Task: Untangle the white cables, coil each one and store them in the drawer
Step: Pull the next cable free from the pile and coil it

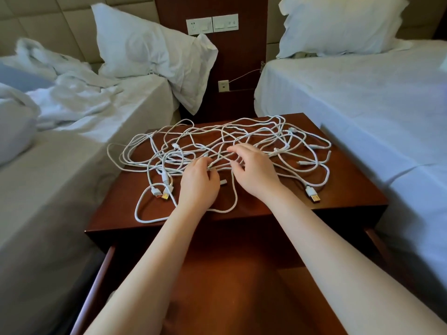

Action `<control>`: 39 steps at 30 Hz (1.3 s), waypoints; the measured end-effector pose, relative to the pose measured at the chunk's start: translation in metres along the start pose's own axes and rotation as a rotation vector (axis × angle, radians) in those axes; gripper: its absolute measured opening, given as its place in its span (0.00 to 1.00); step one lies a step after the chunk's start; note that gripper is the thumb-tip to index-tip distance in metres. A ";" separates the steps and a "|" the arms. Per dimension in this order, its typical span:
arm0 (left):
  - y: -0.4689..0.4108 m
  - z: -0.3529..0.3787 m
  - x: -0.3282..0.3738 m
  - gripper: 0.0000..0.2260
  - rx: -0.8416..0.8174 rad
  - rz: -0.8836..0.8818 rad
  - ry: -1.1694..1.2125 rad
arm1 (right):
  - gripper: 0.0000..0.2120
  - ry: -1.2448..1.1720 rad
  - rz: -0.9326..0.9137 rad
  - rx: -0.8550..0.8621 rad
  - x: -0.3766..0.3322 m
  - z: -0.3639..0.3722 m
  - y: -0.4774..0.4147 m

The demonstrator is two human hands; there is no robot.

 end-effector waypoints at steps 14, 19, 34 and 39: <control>0.018 -0.017 -0.034 0.10 0.153 0.185 -0.229 | 0.09 0.227 -0.073 -0.038 0.001 0.004 0.001; 0.020 -0.028 -0.047 0.13 0.135 0.221 -0.173 | 0.09 0.243 -0.023 0.090 -0.002 -0.002 0.003; 0.016 -0.050 -0.048 0.03 0.107 0.207 0.188 | 0.13 0.103 -0.242 0.156 -0.035 0.013 0.024; 0.017 -0.061 -0.039 0.09 0.025 0.202 0.328 | 0.16 0.079 -0.327 0.043 -0.043 0.031 0.023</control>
Point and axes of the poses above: each hand's wrist, its own y-axis away from the middle knuckle, its own z-axis out of the palm, x = y × z, the point moved 3 cm from there along -y, towards the middle knuckle, and after that the axes turned 14 degrees about -y, right-handed, at the moved point
